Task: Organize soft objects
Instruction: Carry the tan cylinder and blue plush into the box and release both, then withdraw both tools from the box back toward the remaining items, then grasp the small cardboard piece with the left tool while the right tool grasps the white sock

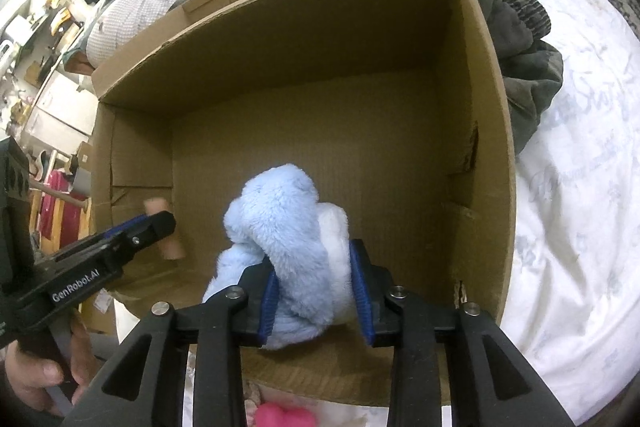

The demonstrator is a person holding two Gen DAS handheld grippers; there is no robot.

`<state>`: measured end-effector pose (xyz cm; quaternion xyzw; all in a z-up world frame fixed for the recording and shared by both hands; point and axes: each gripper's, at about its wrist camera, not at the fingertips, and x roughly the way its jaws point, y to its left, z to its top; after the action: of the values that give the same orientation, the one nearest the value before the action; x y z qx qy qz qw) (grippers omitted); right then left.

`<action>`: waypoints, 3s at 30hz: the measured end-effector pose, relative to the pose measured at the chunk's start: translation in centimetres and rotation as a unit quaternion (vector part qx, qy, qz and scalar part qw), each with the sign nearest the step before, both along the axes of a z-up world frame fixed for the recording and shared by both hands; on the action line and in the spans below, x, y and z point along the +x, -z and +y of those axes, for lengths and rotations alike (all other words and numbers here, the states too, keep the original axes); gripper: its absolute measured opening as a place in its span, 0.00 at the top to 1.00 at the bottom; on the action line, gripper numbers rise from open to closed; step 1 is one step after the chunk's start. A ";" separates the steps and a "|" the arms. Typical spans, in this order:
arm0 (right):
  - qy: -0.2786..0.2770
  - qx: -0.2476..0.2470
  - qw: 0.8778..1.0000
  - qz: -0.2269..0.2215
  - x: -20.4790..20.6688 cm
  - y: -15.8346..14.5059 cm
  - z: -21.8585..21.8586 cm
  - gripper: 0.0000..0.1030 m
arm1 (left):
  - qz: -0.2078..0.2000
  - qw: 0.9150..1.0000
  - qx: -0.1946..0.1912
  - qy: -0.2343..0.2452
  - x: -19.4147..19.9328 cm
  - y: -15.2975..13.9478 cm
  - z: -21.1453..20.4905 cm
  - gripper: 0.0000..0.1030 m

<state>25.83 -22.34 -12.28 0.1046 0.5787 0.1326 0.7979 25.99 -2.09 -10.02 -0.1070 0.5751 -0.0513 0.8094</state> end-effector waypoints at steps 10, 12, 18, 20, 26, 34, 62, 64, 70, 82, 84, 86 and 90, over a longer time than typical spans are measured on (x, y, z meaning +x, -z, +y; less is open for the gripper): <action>-0.009 0.024 0.999 -0.031 -0.3 -1.4 0.5 0.38 | -0.011 0.999 0.022 0.028 -0.5 -0.6 -1.5 0.42; -0.006 0.027 0.999 -0.035 -0.3 -1.6 0.4 0.38 | -0.014 0.999 0.026 0.026 -0.5 -0.8 -1.5 0.42; 0.001 0.027 0.999 -0.030 0.0 -1.4 0.3 0.38 | -0.009 1.000 0.016 0.000 -0.4 -0.8 -0.4 0.42; 0.001 0.025 0.999 -0.034 -0.1 -1.6 0.3 0.38 | -0.007 1.000 0.012 -0.001 -0.4 -0.8 -0.3 0.42; 0.006 0.026 0.999 -0.040 -0.5 -2.0 0.0 0.38 | -0.018 1.000 0.022 0.000 -1.1 -1.4 -0.2 0.42; 0.013 0.021 0.999 -0.044 -1.2 -2.6 -0.1 0.38 | -0.025 0.999 0.026 -0.007 -2.7 -2.9 0.6 0.40; 0.004 0.033 0.998 -0.058 -9.2 -5.0 -1.0 0.38 | -0.034 0.998 0.045 -0.034 -11.0 -5.2 4.1 0.38; 0.003 0.028 0.998 -0.057 -9.8 -4.8 -1.1 0.38 | -0.032 0.998 0.051 -0.035 -11.4 -5.0 4.2 0.38; 0.004 0.025 0.999 -0.039 -11.3 -3.6 -1.5 0.38 | -0.029 0.997 0.062 -0.041 -12.0 -4.2 5.3 0.38; 0.004 0.013 1.000 -0.006 -12.0 -1.9 -1.4 0.38 | 0.104 0.994 0.005 -0.041 -13.4 2.9 5.9 0.52; 0.006 0.015 1.000 -0.002 -11.8 -1.7 -1.4 0.38 | 0.112 0.993 -0.001 -0.036 -13.4 3.5 5.4 0.53; 0.007 0.015 1.000 0.001 -11.7 -1.5 -1.4 0.38 | 0.125 0.992 0.003 -0.030 -13.3 4.5 4.8 0.53; 0.013 0.013 1.000 0.012 -11.6 -1.2 -1.9 0.38 | 0.160 0.987 0.013 -0.017 -13.5 6.4 3.9 0.67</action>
<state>14.22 -24.28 -11.06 0.1244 0.5853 0.1280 0.7909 12.49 1.85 -16.45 -0.1128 0.6957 -0.0121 0.7093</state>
